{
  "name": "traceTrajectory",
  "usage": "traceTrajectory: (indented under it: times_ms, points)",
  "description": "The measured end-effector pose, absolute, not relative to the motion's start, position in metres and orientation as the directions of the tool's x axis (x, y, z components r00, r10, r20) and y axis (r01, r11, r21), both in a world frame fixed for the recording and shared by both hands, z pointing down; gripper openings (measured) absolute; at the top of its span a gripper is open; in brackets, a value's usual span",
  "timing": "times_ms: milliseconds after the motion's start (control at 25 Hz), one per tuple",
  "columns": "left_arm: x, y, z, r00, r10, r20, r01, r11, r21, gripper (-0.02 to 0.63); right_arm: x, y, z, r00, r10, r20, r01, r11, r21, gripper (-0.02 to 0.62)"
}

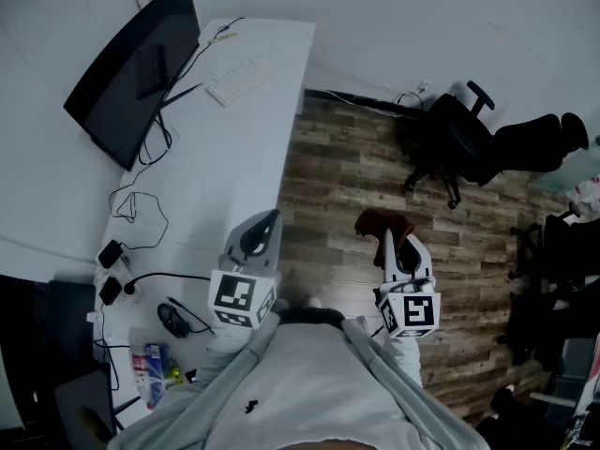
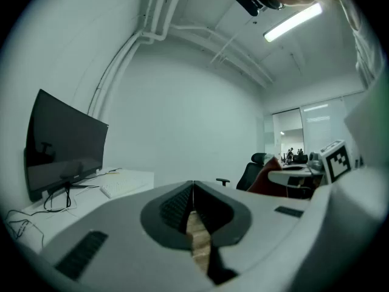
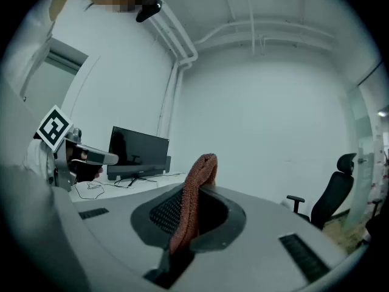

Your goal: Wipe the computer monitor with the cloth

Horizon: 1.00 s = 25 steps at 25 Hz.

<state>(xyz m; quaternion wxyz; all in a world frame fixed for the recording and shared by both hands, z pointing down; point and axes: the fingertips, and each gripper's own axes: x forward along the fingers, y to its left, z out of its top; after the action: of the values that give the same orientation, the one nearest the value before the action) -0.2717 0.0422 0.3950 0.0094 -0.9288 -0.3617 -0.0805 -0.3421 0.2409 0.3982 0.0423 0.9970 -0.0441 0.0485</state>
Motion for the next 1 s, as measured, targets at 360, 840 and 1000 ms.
traceTrajectory:
  times_ms: [360, 840, 1000]
  points:
    - [-0.266, 0.064, 0.403, 0.74, 0.652, 0.164, 0.654, -0.755, 0.049, 0.021, -0.338, 0.263, 0.41, 0.989, -0.106, 0.102, -0.112, -0.993, 0.046, 0.034]
    - [-0.235, 0.087, 0.411, 0.762, 0.62, 0.185, 0.627, -0.779, 0.028, 0.021, -0.316, 0.298, 0.436, 0.985, -0.101, 0.138, -0.099, -0.995, -0.021, 0.034]
    - [-0.202, 0.094, 0.414, 0.766, 0.617, 0.177, 0.624, -0.781, 0.025, 0.021, -0.284, 0.308, 0.435, 0.988, -0.097, 0.123, -0.094, -0.995, -0.023, 0.034]
